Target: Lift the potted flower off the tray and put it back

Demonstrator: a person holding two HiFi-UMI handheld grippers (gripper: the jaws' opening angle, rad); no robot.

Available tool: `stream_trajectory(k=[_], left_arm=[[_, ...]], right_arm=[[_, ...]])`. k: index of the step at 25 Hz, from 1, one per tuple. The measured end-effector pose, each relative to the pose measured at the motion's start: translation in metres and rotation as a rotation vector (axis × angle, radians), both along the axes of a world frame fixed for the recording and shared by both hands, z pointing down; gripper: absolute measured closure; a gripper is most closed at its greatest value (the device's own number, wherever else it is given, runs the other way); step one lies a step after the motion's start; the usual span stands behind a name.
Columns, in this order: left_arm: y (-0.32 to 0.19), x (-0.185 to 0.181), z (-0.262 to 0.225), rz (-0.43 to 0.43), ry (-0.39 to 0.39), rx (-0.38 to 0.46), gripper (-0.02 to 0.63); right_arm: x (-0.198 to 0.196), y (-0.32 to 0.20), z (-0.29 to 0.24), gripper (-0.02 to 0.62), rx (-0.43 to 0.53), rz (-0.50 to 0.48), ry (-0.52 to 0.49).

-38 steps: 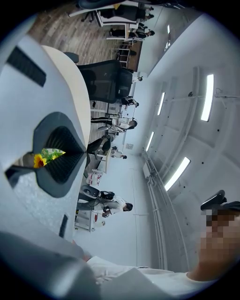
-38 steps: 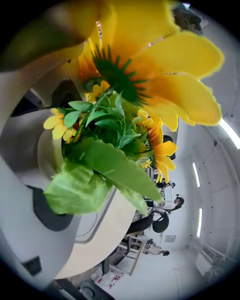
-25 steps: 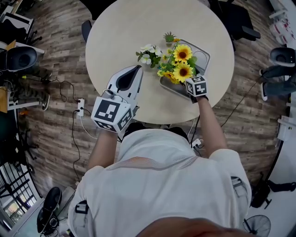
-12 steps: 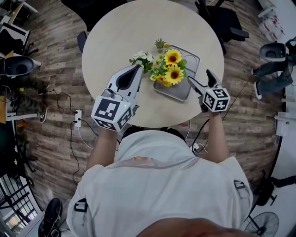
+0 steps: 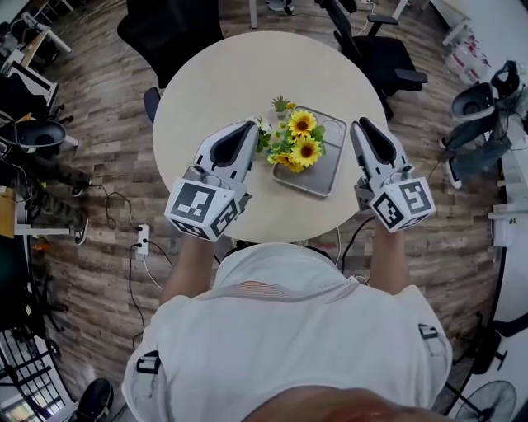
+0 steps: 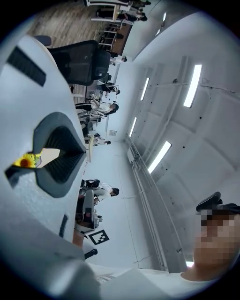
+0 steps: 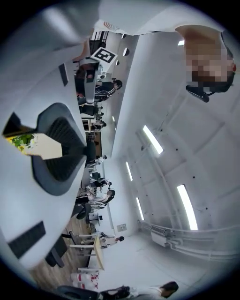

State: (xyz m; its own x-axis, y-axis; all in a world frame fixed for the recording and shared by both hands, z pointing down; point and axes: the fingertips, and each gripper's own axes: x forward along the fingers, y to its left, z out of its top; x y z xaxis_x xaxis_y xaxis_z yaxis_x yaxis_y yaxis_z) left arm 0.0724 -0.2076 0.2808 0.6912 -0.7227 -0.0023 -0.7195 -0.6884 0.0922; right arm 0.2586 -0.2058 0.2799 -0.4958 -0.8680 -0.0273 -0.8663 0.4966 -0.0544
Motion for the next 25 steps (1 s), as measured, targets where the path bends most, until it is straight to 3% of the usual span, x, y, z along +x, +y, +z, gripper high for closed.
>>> stream_trajectory(k=[2,7,25], left_arm=[[0.001,-0.007,-0.004,-0.011,0.005,0.009,0.603],[0.011,-0.016,-0.005,-0.033,0.008,0.010,0.603],[0.044,-0.043,-0.007,-0.088,-0.005,0.011,0.603]], right_arm=[[-0.013,0.007,-0.022,0.597,0.049,-0.019,-0.002],[-0.032,0.016,-0.045,0.597,0.126,-0.030,0.056],[-0.062,0.033,-0.032,0.597,0.071,-0.073,0.088]])
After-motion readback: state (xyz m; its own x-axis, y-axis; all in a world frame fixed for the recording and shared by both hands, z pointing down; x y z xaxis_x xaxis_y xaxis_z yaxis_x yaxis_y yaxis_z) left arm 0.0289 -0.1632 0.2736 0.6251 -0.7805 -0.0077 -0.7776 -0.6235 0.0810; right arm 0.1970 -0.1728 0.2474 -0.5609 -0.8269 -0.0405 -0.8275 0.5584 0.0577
